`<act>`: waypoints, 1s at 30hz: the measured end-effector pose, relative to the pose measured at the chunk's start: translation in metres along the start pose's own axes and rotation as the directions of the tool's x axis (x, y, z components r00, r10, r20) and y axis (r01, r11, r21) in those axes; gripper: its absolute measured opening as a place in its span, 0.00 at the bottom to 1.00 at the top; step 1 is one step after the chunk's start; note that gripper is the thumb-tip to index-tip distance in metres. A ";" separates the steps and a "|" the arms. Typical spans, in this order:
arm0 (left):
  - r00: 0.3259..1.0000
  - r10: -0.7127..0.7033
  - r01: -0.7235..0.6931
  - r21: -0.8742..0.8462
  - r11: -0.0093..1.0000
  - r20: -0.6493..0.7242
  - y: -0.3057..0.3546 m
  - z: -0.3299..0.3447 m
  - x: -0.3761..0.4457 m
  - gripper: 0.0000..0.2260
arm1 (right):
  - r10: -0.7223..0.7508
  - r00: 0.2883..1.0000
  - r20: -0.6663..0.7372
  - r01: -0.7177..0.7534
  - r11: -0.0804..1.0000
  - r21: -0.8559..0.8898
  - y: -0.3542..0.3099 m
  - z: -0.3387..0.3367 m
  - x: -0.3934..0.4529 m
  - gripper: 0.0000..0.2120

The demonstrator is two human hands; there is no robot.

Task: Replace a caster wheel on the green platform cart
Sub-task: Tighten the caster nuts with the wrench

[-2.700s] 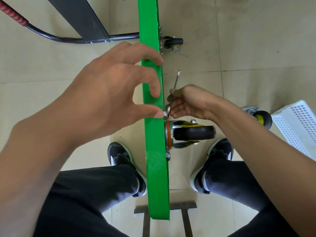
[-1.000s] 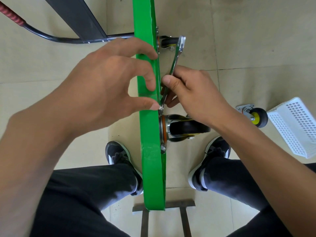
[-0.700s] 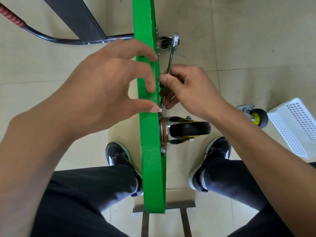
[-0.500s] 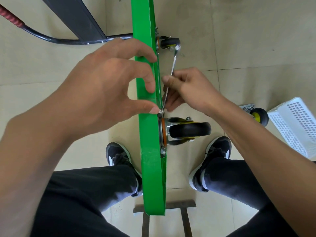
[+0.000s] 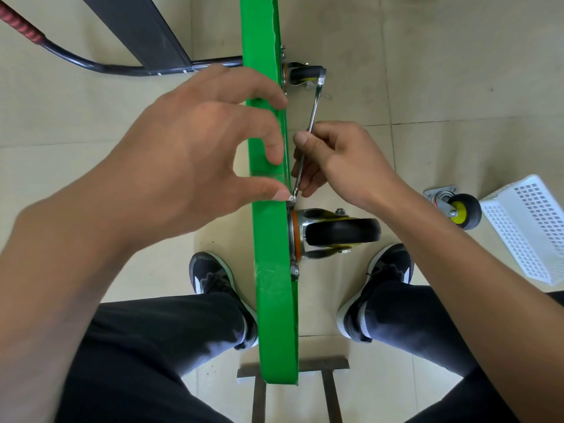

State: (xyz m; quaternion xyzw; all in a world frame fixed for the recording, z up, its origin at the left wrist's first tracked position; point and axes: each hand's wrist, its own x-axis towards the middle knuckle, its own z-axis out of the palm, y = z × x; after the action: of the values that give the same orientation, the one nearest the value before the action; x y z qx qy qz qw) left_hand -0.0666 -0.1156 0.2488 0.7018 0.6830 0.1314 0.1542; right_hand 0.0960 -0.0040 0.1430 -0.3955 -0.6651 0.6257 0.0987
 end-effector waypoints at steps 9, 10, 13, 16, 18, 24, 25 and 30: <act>1.000 0.005 -0.006 0.011 1.000 0.006 0.000 -0.001 0.001 0.15 | 0.011 0.999 -0.046 -0.009 0.999 0.050 0.005 0.003 0.001 0.16; 1.000 0.006 -0.006 0.016 1.000 0.008 0.000 0.000 0.001 0.15 | 0.025 0.999 -0.045 -0.022 0.997 0.071 0.006 0.003 0.002 0.15; 1.000 0.008 -0.008 0.016 1.000 0.006 0.000 -0.001 0.001 0.15 | 0.057 0.998 -0.015 -0.056 0.993 0.101 0.007 0.004 0.006 0.15; 1.000 0.007 -0.008 0.022 1.000 0.012 0.001 -0.002 0.002 0.15 | 0.067 0.998 0.004 -0.067 0.992 0.110 0.007 0.006 0.007 0.15; 1.000 0.007 -0.008 0.028 1.000 0.017 0.001 -0.002 0.002 0.15 | 0.084 0.996 0.017 -0.085 0.987 0.134 0.007 0.006 0.008 0.16; 1.000 0.001 -0.002 0.033 0.999 0.022 0.002 -0.002 0.002 0.15 | 0.154 0.986 0.055 -0.163 0.962 0.220 0.005 0.006 0.012 0.18; 1.000 -0.001 0.000 0.033 0.999 0.021 0.002 -0.002 0.002 0.15 | 0.177 0.982 0.063 -0.187 0.953 0.238 0.005 0.006 0.013 0.17; 1.000 0.001 -0.002 0.036 0.999 0.021 0.003 -0.002 0.002 0.15 | 0.366 0.923 0.119 -0.385 0.870 0.309 0.011 0.007 0.021 0.16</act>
State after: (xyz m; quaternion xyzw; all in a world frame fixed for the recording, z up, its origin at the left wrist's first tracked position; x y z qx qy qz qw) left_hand -0.0651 -0.1136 0.2518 0.7064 0.6830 0.1119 0.1484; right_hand 0.0821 0.0037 0.1242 -0.4776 -0.4652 0.7451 0.0205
